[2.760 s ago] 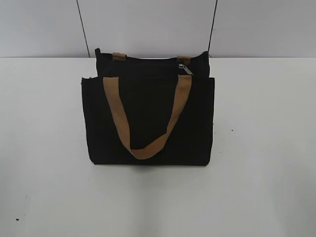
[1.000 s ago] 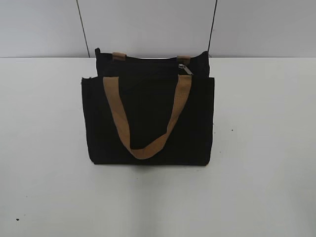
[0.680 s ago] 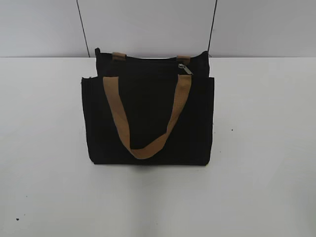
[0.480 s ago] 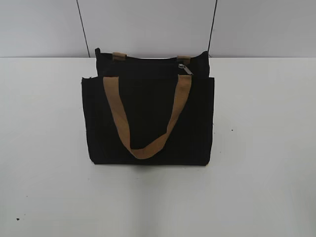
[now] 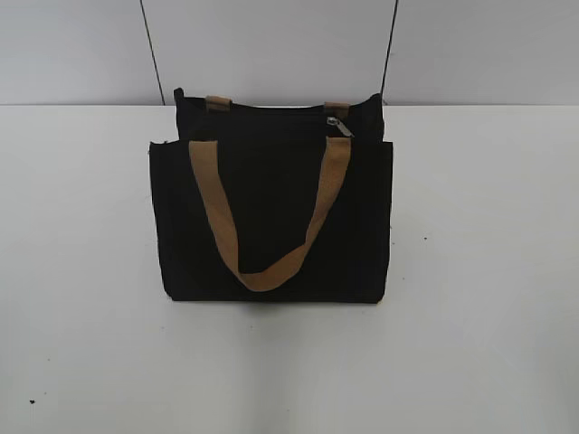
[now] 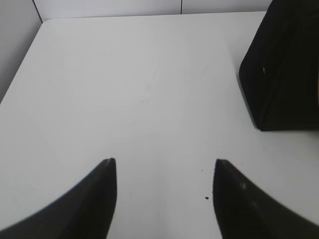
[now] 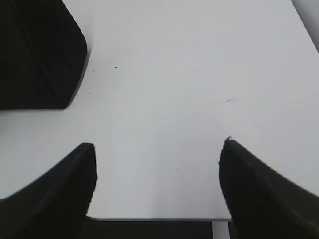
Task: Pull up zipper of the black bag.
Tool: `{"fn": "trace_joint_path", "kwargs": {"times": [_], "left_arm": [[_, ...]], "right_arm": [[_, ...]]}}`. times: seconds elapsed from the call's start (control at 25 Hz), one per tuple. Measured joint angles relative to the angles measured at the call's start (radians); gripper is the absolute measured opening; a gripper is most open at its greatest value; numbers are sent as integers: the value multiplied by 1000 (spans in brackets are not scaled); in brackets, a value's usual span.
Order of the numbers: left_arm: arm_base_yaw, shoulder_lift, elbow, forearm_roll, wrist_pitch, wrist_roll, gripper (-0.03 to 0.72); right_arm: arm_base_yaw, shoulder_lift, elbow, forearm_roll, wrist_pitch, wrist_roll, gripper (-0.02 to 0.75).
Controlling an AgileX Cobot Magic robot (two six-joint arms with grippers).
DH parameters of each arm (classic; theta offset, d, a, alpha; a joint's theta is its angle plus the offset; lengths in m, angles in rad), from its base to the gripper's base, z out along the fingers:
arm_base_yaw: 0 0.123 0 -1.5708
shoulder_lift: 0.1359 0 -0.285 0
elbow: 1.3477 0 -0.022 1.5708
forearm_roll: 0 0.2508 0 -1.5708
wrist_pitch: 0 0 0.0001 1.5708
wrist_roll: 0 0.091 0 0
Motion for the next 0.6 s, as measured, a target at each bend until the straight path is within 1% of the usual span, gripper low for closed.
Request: {"fn": "trace_joint_path", "kwargs": {"times": [0.6], "left_arm": [[0, 0, 0, 0, 0, 0, 469]], "right_arm": [[0, 0, 0, 0, 0, 0, 585]]}}
